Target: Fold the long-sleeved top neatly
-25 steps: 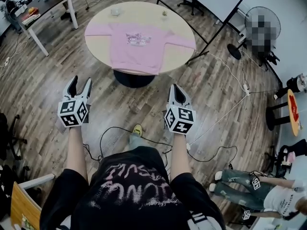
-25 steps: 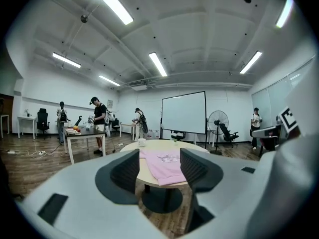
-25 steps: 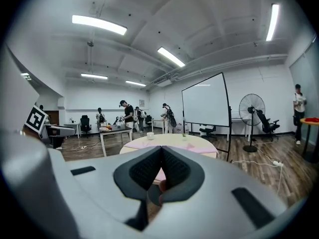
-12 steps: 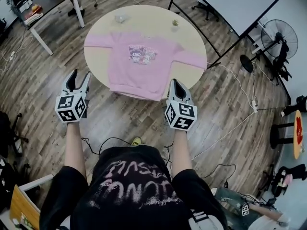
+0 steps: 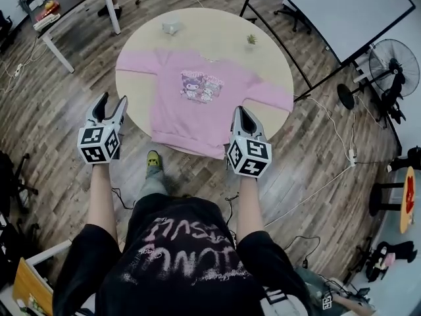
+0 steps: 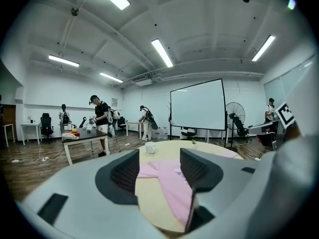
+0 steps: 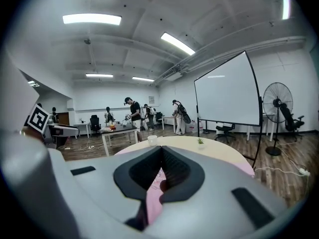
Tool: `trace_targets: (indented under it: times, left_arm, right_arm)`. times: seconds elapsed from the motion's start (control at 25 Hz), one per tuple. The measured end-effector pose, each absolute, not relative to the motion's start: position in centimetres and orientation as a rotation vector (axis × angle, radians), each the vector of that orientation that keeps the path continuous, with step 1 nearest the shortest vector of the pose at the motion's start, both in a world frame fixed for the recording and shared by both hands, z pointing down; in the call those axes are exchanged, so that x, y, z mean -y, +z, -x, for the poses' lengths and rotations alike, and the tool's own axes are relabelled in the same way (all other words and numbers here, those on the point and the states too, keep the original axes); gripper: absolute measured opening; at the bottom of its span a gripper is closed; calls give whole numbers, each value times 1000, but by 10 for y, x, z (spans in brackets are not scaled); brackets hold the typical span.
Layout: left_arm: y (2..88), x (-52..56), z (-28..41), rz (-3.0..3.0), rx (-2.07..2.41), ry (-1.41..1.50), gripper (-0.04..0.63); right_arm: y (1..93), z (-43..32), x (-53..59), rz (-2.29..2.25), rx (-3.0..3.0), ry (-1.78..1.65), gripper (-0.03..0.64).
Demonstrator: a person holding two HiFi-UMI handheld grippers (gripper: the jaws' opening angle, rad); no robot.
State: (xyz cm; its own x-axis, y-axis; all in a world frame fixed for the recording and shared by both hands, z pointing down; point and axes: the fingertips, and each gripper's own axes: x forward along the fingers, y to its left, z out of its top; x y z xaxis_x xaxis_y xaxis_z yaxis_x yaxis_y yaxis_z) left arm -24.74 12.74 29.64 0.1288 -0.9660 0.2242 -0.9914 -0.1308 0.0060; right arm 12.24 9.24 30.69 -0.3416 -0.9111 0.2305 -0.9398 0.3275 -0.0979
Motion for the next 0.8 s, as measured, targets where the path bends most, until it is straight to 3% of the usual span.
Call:
trace_targets:
  times: [0.8]
  left_arm:
    - [368,77,388,-2233,1751,285,252]
  right_arm:
    - [344,6,75,-1800,2217,379,5]
